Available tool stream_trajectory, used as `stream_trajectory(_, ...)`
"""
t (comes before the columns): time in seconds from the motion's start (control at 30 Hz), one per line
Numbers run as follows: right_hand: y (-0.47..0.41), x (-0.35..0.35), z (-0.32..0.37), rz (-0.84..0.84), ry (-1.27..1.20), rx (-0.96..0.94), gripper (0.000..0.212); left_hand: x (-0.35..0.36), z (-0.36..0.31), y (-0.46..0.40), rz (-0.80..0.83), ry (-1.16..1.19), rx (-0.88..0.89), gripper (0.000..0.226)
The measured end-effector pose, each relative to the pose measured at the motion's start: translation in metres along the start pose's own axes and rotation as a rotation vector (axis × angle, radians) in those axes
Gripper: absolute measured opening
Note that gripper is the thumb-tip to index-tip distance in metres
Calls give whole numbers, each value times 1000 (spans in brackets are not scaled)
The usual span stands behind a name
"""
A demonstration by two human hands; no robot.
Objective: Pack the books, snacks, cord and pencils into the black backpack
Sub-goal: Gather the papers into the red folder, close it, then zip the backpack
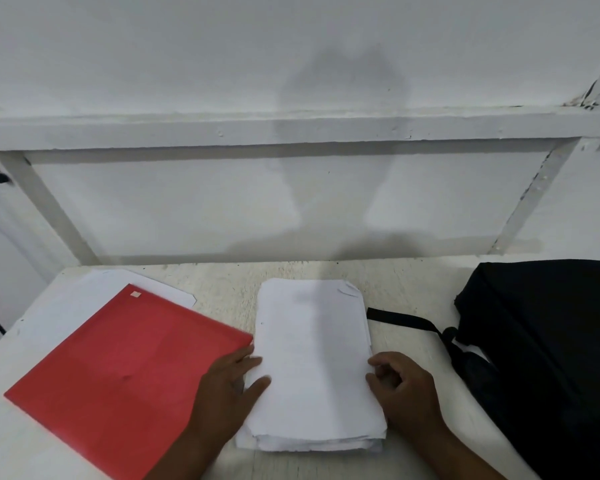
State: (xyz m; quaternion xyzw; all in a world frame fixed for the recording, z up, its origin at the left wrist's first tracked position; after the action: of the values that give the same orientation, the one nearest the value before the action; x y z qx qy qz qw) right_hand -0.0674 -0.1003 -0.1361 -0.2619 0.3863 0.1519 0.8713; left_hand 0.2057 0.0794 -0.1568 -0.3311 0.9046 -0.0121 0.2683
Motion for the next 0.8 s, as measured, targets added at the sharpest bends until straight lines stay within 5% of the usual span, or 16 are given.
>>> stream_trajectory(0.17, 0, -2, 0, -3, 2, 28, 29, -1, -3, 1, -3, 92, -35, 29)
stream_trajectory(0.3, -5, -6, 3, -5, 29, 89, 24, -3, 0, 2, 62, 383, -309, 21)
stream_trajectory(0.4, -15, -13, 42, -120, 118, 28, 21, -19, -13, -4, 118, 604, -390, 17)
stream_trajectory(0.5, -19, 11, 108, -108, 71, -91, 17, -62, -11, -7, -14, 813, -416, 18)
stream_trajectory(0.8, 9, 152, 275, 190, -29, -358, 14, -256, 75, 8, -378, 343, -311, 22)
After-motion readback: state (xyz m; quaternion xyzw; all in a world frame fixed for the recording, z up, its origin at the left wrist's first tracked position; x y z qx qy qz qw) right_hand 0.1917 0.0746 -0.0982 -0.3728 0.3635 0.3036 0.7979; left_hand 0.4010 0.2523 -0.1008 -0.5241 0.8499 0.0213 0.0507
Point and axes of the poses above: each hand's wrist, its own y-axis away from the middle knuckle, its own x-axis out of the palm, z = x × y, the point moved 9 cm from there along -y, towards the middle knuckle, and after that the axes turned 14 degrees about y, right-handed, at the moved point
